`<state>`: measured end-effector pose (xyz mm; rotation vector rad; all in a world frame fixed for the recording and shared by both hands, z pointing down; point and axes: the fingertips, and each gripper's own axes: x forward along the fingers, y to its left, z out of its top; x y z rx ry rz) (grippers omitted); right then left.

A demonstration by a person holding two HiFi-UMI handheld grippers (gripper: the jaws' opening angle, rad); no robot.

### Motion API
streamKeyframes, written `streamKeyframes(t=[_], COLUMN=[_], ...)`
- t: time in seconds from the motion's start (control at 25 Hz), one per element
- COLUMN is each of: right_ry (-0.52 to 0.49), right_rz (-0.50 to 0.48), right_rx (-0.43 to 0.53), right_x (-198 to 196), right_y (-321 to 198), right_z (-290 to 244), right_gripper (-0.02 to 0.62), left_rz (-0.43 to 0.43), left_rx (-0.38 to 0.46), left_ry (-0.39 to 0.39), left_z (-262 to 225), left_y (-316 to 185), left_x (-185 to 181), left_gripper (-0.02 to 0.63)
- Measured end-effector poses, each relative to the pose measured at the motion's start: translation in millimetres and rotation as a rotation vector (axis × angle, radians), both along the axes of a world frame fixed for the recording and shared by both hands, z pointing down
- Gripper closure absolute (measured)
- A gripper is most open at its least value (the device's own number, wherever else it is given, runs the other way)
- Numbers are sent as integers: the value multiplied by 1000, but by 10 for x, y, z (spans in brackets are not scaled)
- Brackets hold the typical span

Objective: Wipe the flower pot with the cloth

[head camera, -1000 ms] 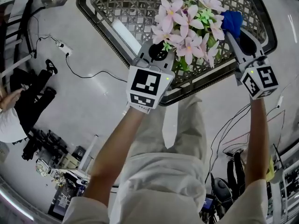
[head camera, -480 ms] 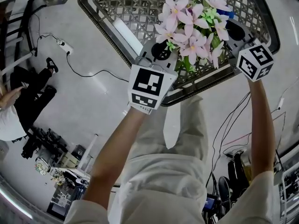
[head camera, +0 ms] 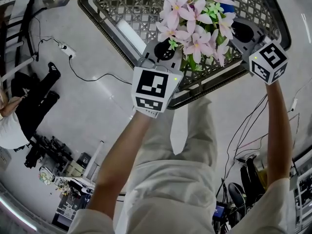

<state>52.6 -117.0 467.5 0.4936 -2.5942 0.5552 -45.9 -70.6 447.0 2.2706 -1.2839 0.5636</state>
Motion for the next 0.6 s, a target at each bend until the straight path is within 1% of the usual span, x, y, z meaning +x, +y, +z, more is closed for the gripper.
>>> streamKeyframes(t=[0.12, 0.6], right_ry=[4, -20], right_rz=[0, 83], right_rx=[8, -14], right_x=[33, 131], right_y=[64, 404], right_z=[-26, -15], right_gripper=[483, 483], left_rz=[1, -2], left_rx=[1, -2], left_ry=[0, -6], left_z=[0, 18], left_y=[-1, 3], left_x=[1, -21], left_gripper=[583, 583])
